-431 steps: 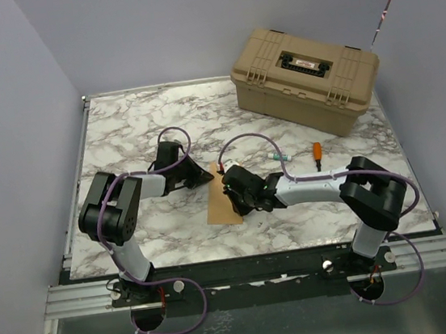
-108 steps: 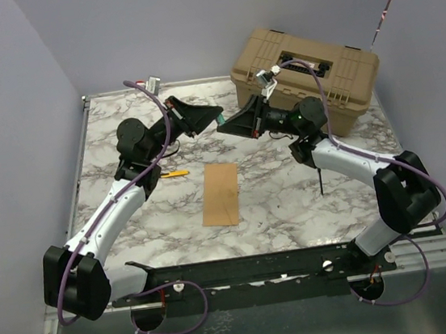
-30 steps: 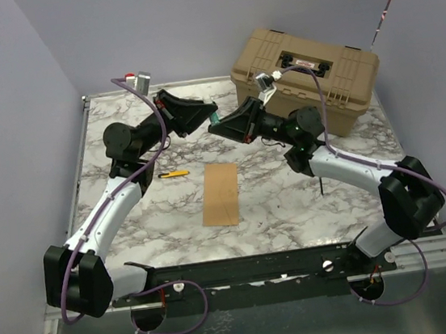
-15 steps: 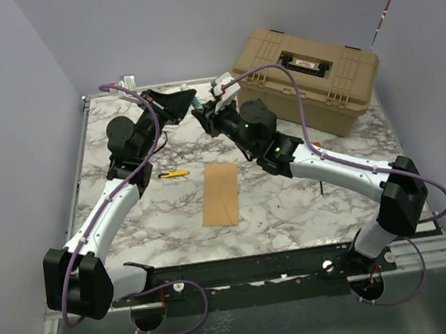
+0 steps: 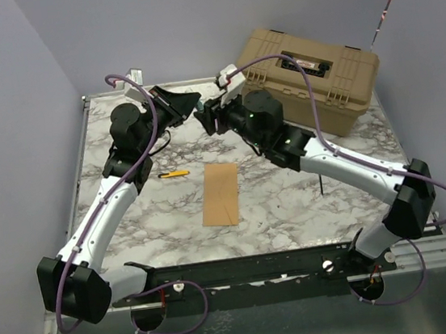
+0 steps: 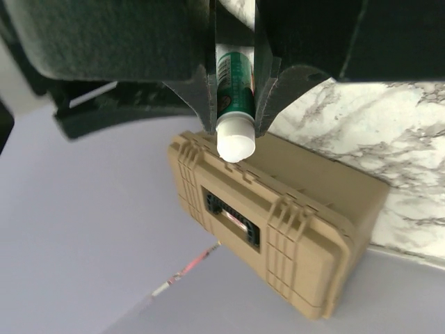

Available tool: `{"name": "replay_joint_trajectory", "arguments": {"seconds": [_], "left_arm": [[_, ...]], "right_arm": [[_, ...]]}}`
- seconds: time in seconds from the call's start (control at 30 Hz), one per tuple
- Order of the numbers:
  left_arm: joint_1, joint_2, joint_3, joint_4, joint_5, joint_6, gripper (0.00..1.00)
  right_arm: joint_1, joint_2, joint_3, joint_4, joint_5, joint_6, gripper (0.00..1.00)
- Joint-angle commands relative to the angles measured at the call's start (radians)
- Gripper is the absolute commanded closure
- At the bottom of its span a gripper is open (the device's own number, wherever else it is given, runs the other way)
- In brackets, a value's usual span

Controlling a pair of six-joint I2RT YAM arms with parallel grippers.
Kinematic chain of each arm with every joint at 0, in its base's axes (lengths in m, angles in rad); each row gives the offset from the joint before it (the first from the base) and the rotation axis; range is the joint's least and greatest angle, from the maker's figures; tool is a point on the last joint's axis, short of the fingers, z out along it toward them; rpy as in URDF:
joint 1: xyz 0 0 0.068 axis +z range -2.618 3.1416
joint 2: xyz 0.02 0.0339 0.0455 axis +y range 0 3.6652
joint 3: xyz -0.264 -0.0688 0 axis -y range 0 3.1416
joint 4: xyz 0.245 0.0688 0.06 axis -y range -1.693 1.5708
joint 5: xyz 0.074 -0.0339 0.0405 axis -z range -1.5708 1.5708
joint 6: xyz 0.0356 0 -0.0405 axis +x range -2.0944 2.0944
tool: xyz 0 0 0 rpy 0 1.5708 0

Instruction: Place the letter into the envelope and seal it

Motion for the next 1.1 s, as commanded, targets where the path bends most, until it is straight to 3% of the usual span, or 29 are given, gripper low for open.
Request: {"name": "replay_joint_trajectory", "arguments": {"seconds": [0.0, 0.2, 0.37, 0.57, 0.7, 0.83, 0.97, 1.07], "left_arm": [[-0.007, -0.031, 0.033, -0.004, 0.151, 0.077, 1.00], [-0.005, -0.035, 0.046, 0.077, 0.305, 0.127, 1.00], [-0.005, -0.037, 0.056, 0.188, 0.466, 0.107, 1.00], [-0.023, -0.037, 0.087, 0.268, 0.538, 0.044, 1.00], [-0.036, -0.034, 0.092, 0.286, 0.539, 0.029, 1.00], [-0.039, -0.035, 0.091, 0.310, 0.542, 0.012, 1.00], [-0.042, -0.038, 0.077, 0.326, 0.539, 0.004, 1.00], [-0.043, -0.043, 0.069, 0.333, 0.533, -0.001, 1.00]], "right_arm": [[-0.057, -0.113, -0.008, -0.088, -0.406, 0.197, 0.36], [-0.110, -0.234, -0.095, -0.069, -0.558, 0.328, 0.24], [-0.198, -0.307, -0.186, 0.065, -0.676, 0.517, 0.24], [-0.215, -0.312, -0.219, 0.106, -0.722, 0.554, 0.27], [-0.217, -0.283, -0.224, 0.184, -0.821, 0.592, 0.41], [-0.220, -0.274, -0.246, 0.291, -0.866, 0.615, 0.68], [-0.224, -0.257, -0.247, 0.334, -0.880, 0.638, 0.71], [-0.225, -0.247, -0.244, 0.339, -0.874, 0.649, 0.83]]}}
